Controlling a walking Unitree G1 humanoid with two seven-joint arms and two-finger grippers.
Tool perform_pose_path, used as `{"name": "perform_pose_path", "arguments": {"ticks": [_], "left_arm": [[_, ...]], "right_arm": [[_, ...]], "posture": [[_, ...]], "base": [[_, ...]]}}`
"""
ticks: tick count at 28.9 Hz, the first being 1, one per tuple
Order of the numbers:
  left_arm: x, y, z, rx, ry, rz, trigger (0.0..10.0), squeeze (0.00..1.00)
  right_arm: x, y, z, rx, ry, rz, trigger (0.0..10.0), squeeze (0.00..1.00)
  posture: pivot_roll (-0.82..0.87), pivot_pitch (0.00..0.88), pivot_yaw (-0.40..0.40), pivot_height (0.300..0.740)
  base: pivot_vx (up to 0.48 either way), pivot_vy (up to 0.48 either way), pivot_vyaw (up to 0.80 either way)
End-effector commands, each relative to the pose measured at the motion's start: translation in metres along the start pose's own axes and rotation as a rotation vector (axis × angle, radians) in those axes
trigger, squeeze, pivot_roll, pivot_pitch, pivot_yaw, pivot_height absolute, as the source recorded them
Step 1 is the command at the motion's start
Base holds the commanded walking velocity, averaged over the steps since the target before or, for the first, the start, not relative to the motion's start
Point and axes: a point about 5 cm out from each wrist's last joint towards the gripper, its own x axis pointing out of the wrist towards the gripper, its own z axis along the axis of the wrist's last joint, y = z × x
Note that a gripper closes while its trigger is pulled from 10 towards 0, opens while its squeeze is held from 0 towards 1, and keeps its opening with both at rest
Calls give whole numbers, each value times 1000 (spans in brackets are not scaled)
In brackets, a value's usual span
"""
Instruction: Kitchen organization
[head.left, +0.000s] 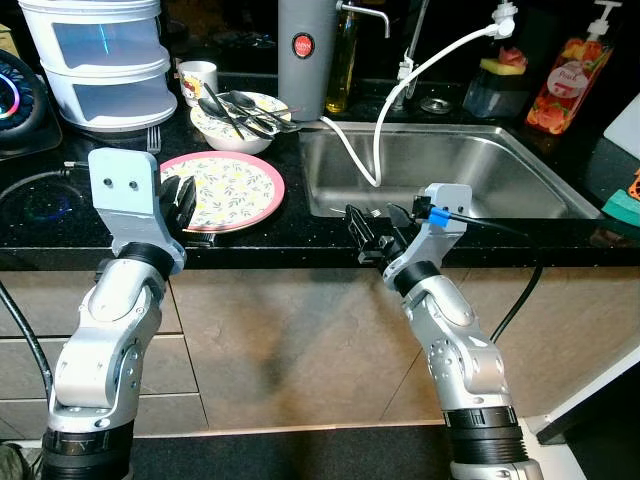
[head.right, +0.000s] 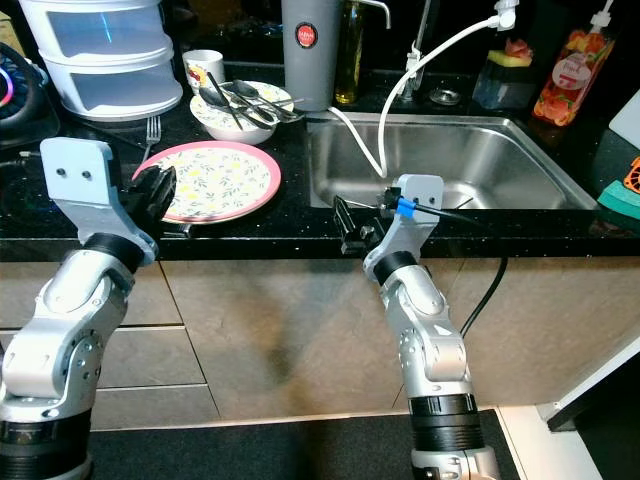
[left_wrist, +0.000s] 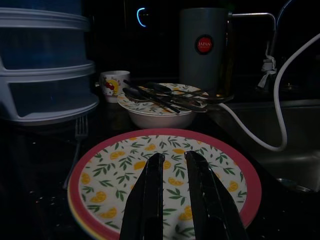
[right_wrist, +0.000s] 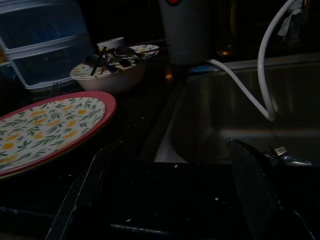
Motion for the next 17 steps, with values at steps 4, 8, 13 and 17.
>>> {"name": "perform_pose_path", "arguments": {"ticks": [4,8,13,17], "left_arm": [[-2,-2,-3,-9,15,-13,10000,0],[-2,-3,-3,-10,17,-13,10000,0],[-2,-2,-3,-9,18,-13,10000,0],[-2,-3,-3,-9,19,-13,10000,0]], "right_arm": [[-1,0,0,2,2,-1,10000,0],[-1,0,0,1,3,-3,10000,0],[-1,-1,0,1,4,-3,10000,0],[-1,-1,0,1,4,-3,10000,0]], "posture": [[10,117,-30,740],[9,121,-30,740],[9,123,-31,740],[8,123,-31,740]], "base": [[-64,0,0],[-271,0,0],[-274,0,0],[-276,0,0]]}}
